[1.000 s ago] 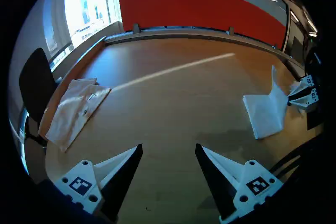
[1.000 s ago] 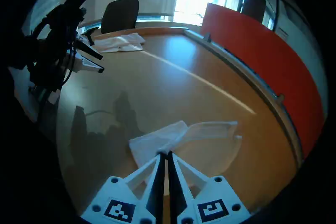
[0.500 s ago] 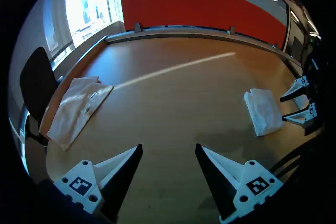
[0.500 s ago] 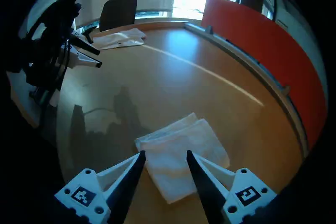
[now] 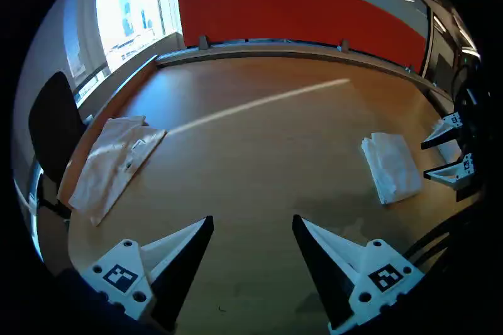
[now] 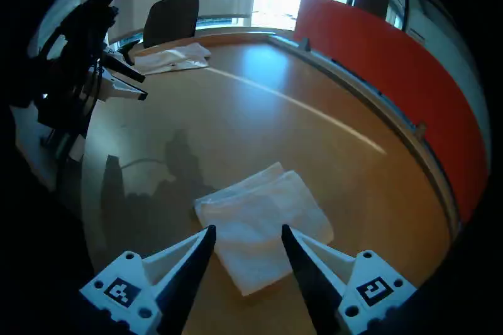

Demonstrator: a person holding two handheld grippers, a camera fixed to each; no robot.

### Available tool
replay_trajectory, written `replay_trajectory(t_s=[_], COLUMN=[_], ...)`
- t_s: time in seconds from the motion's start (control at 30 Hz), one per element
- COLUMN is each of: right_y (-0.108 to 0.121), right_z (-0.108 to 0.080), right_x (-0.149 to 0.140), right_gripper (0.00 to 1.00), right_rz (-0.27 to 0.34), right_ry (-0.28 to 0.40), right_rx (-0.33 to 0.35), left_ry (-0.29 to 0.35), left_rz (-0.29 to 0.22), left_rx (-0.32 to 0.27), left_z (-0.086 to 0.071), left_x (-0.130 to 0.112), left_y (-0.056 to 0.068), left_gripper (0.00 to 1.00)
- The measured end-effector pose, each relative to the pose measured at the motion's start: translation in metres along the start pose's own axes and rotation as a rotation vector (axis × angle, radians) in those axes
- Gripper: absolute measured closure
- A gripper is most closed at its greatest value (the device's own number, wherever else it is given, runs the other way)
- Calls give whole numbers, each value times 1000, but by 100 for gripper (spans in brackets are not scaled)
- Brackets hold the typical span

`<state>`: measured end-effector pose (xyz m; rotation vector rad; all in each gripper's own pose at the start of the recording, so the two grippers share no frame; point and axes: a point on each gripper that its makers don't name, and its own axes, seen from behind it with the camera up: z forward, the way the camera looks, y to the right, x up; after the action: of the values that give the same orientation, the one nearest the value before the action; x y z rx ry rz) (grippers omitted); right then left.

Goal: Fold towel

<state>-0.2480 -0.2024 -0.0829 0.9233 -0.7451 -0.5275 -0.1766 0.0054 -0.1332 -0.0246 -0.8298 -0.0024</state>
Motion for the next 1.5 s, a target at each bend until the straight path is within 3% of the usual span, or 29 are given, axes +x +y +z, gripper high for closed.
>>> replay_trajectory(t_s=[0.07, 0.4, 0.97, 1.2, 1.33, 1.5], right_y=[0, -1, -4, -3, -3, -4], right_z=[-1, -3, 7, 9, 9, 8], right_x=[-1, -12, -75, -92, -98, -103], right_gripper=[7, 7, 7, 19, 22, 34], right_rz=[4, 8, 86, 124, 131, 135], right_ry=[1, -12, -100, -127, -139, -151], right_rx=[1, -9, -28, -25, -27, -22], left_ry=[-1, 1, -4, -4, -4, -4], left_rz=[1, 1, 10, 10, 11, 12], left_rx=[0, -4, -10, -11, -12, -12], left_z=[0, -1, -1, 0, 0, 0], left_x=[0, 0, -1, -1, -1, -1], left_y=[0, 4, 7, 9, 10, 10], left_gripper=[7, 7, 7, 7, 7, 7])
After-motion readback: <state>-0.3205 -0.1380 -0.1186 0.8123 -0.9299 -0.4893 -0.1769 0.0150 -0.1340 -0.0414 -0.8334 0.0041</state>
